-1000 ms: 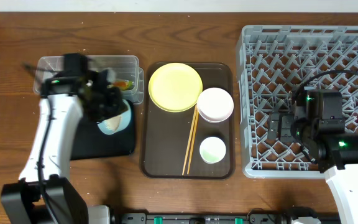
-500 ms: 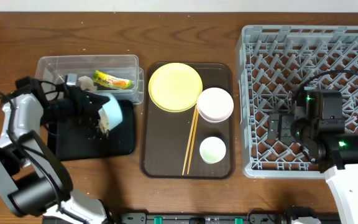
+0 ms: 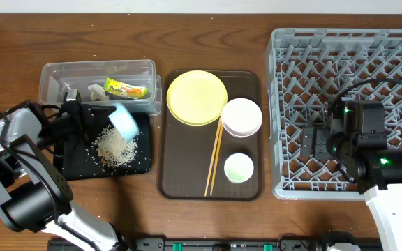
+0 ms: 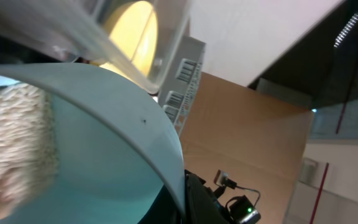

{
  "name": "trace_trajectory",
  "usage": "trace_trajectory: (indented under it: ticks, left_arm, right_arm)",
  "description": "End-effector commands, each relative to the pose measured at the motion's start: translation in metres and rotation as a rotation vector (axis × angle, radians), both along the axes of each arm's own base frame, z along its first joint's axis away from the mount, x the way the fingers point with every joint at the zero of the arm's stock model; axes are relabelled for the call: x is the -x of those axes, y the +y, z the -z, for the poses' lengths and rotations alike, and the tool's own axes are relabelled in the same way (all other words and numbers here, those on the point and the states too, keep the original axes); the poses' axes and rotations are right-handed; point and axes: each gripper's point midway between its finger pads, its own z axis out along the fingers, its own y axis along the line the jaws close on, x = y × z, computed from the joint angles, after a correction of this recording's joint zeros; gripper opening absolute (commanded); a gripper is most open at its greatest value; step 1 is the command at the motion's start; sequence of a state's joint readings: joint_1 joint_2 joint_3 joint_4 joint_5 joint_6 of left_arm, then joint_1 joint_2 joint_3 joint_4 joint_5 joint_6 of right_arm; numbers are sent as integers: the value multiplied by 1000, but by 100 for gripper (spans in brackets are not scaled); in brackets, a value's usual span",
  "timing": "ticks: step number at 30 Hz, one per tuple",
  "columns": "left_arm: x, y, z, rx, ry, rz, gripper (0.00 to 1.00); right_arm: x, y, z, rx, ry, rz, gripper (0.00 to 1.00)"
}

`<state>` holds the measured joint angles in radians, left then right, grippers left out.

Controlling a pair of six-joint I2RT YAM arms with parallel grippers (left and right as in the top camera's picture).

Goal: Sort waste into correct bins and load items into the dishwasher rack
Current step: 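Tip the blue bowl over the black tray to dump the rice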

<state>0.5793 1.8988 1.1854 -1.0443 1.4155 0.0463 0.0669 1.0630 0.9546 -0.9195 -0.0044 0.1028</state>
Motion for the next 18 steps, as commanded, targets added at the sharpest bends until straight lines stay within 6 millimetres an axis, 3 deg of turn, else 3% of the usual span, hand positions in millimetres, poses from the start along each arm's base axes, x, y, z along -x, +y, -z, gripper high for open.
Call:
trace_trajectory:
  ticks: [1, 11, 18]
  left_arm:
    - [-2, 0, -13, 32, -115, -12, 6]
    - [20, -12, -12, -78, -221, 77, 6]
    - [39, -25, -28, -122, -367, 144, 6]
  right_arm:
    - [-3, 5, -7, -5, -18, -16, 99]
    - [-3, 5, -7, -5, -18, -16, 99]
    - [-3, 5, -7, -5, -18, -16, 99]
